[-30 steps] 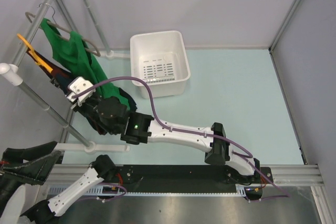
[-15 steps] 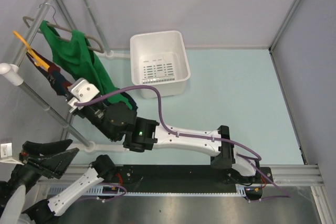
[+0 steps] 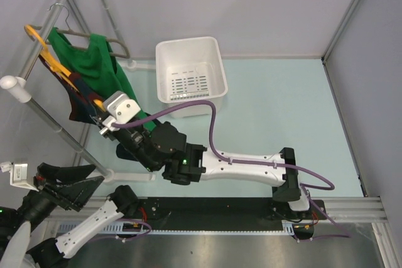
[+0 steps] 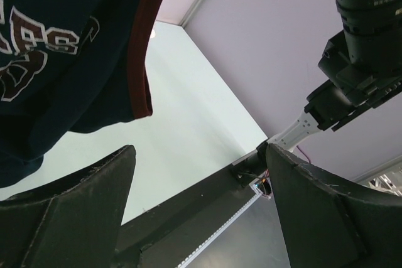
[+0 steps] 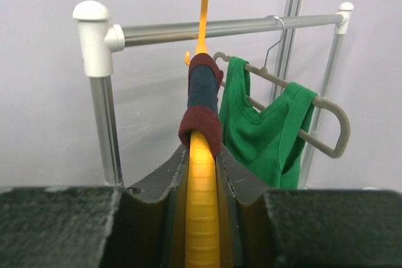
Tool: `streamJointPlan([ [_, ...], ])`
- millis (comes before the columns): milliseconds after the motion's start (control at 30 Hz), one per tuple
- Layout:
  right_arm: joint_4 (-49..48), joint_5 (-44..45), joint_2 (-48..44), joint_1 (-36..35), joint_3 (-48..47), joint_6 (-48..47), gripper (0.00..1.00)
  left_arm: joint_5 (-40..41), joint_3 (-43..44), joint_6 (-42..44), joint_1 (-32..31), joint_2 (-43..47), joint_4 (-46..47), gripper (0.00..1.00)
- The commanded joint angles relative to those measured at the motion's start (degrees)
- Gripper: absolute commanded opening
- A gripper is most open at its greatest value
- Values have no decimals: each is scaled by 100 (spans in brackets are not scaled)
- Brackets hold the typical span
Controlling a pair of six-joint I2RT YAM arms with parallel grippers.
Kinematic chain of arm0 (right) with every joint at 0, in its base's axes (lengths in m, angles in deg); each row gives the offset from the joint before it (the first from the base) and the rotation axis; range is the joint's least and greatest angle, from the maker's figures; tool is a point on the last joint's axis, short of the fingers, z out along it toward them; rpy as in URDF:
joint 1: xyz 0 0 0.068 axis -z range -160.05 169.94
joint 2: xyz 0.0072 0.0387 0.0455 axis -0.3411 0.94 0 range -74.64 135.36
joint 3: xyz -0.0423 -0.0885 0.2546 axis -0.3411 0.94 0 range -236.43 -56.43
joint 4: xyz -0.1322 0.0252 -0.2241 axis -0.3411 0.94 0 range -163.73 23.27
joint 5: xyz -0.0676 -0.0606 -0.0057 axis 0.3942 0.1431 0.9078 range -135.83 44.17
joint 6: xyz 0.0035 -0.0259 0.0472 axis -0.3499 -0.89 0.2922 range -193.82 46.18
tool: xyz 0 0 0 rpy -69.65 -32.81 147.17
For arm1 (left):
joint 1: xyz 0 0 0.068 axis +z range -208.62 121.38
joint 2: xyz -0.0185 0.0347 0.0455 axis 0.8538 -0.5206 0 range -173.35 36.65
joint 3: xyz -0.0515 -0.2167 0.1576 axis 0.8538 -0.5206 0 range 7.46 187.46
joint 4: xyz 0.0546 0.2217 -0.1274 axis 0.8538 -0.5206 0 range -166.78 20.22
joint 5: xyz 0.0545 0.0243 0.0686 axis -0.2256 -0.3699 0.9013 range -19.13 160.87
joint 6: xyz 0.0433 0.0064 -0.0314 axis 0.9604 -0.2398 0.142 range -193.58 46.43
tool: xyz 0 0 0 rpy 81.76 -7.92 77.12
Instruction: Remove the tank top from the hanger
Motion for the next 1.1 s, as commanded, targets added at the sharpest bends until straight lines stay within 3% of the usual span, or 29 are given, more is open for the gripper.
streamJointPlan([
  [0, -1086, 58, -824, -208, 476, -217, 0, -255, 26, 116, -27, -336, 246, 90],
  [567, -2106, 401, -2266, -621, 2813, -648, 0, -641, 333, 494, -35, -723, 510, 91],
  [867, -1852, 366, -3680, -884, 4299, -332, 0, -1371, 843, 933, -27, -1847, 1704, 90],
  [1067, -1483, 94, -4716, -946, 5310, -59, 0, -1021, 1545, 1223, -35, -2656, 2294, 94],
])
